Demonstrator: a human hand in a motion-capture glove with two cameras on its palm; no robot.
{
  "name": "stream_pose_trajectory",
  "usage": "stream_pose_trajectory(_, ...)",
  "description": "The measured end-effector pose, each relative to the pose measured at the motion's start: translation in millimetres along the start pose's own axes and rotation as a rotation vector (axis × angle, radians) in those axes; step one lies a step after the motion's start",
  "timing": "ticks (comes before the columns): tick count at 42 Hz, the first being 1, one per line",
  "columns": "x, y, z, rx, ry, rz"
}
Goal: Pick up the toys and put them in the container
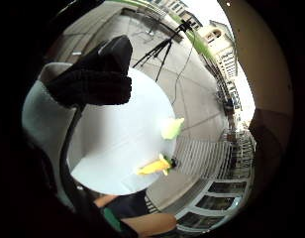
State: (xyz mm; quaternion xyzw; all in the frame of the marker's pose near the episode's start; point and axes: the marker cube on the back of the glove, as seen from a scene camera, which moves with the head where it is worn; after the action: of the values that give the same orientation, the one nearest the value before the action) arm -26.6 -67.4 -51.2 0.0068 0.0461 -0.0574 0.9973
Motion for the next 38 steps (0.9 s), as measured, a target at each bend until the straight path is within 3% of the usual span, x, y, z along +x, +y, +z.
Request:
stream_pose_trajectory(15,155.8,10.1,33.1,-0.008,0.047,0.149)
stream_pose_trajectory(30,285.4,53.8,121.4,-0.124,0.021,0.326)
stream_pose_trajectory(38,324.7,72.0,164.5,-0.188,-0.016,0.237)
